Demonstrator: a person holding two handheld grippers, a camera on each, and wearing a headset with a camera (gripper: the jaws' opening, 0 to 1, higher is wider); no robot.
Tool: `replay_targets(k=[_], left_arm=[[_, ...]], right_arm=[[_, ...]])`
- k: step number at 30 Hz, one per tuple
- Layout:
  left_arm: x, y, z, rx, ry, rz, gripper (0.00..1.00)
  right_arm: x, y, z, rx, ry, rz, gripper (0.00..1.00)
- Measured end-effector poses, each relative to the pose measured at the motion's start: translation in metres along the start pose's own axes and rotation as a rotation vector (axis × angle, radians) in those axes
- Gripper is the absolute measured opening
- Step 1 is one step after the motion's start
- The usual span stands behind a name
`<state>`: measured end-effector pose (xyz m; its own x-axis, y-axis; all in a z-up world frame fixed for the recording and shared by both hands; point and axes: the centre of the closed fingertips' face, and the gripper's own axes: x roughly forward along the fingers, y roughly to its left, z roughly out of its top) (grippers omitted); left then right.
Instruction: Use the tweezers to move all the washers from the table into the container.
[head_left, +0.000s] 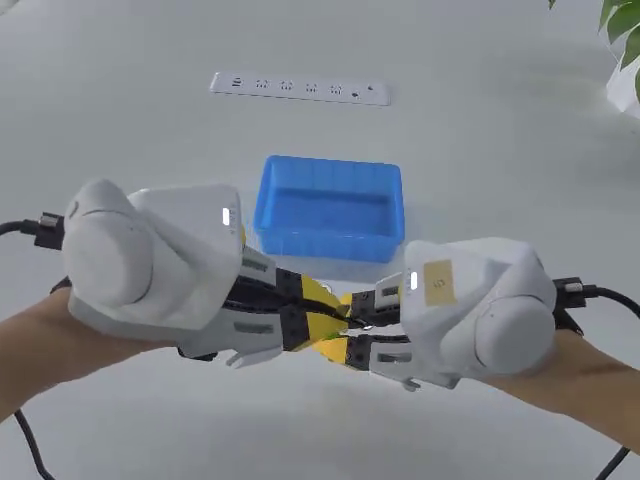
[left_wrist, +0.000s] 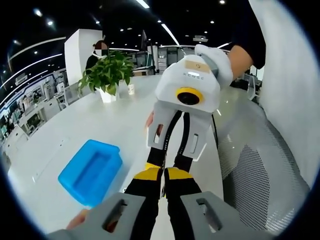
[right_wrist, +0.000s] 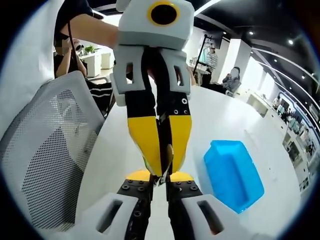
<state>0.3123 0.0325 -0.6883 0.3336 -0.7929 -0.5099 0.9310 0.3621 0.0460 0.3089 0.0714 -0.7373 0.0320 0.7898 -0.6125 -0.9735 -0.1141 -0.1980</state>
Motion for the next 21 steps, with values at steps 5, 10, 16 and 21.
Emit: replay_targets(k=[5,10,16,21], left_arm=[[-0.004,0.003,0.0,-0.004,-0.006,0.015,0.06],[-0.006,0.003,0.0,0.002,-0.009,0.019,0.06],[-0.008,0.005,-0.003,0.005,-0.009,0.022,0.06],[-0.015,0.012,-0.009,0.004,-0.006,0.041,0.06]], right_arm=[[0.002,-0.001,0.003,-0.008,-0.004,-0.003,0.13],[0.003,0.001,-0.001,-0.007,0.013,0.003,0.15],[0.004,0.002,-0.006,0.011,0.023,-0.002,0.18],[0.002,-0.001,-0.014,0.045,0.035,-0.011,0.19]])
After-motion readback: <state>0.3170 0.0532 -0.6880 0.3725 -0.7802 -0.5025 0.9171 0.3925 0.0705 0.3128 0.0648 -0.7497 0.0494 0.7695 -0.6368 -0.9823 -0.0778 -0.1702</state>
